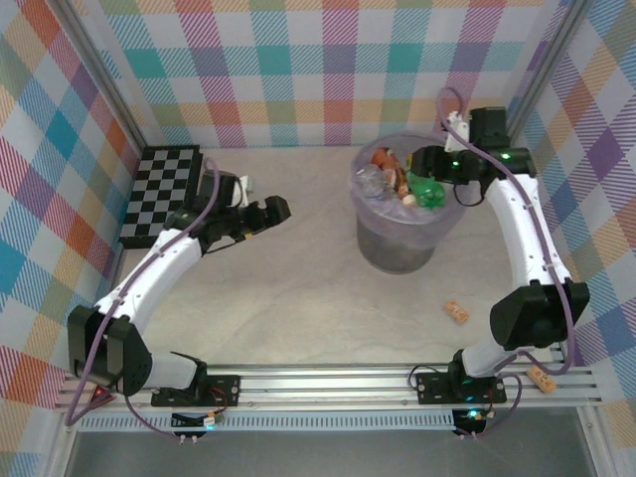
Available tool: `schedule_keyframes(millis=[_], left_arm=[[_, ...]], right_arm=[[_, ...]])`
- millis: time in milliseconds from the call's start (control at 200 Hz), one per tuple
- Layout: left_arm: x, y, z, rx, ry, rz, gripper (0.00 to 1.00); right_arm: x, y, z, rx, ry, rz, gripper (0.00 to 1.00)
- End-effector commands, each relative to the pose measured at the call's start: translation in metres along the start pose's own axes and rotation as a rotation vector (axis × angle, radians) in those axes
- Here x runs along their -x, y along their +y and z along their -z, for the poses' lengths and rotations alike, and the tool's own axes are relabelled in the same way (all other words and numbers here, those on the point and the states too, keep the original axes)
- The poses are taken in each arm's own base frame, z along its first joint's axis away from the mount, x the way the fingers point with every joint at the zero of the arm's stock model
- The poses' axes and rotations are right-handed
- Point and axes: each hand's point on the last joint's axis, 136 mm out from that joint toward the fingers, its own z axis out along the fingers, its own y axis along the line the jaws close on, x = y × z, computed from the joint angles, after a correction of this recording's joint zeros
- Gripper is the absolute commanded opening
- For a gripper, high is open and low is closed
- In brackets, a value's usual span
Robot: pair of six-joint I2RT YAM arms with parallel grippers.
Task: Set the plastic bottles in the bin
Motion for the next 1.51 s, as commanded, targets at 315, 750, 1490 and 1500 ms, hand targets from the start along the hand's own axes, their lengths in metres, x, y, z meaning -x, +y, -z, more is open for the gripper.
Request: schedule_keyframes(millis=[315,750,1490,1500], left_arm=[[0.013,0.055,0.052,0.105,-0.084,0.061,1.00],[0.034,0.063,0.060,0.190,-0.142,-0.044,1.00],[0.052,0.221,0.063,0.728,-0.461,-0.118,1.00],[0.052,0.222,0.062,0.728,-0.461,-0.121,1.00]], right_arm=[[-0.041,0.065,-0.048,0.047,0.272,0.037,0.73],[0.015,0.057,0.014,-0.097,0.121,0.206,0.84],[-0.065,-0.168,0.032,-0.452,-0.181,-0.236,0.99],[-0.067,-0.170,0.029,-0.454,-0.178,-0.245,0.99]])
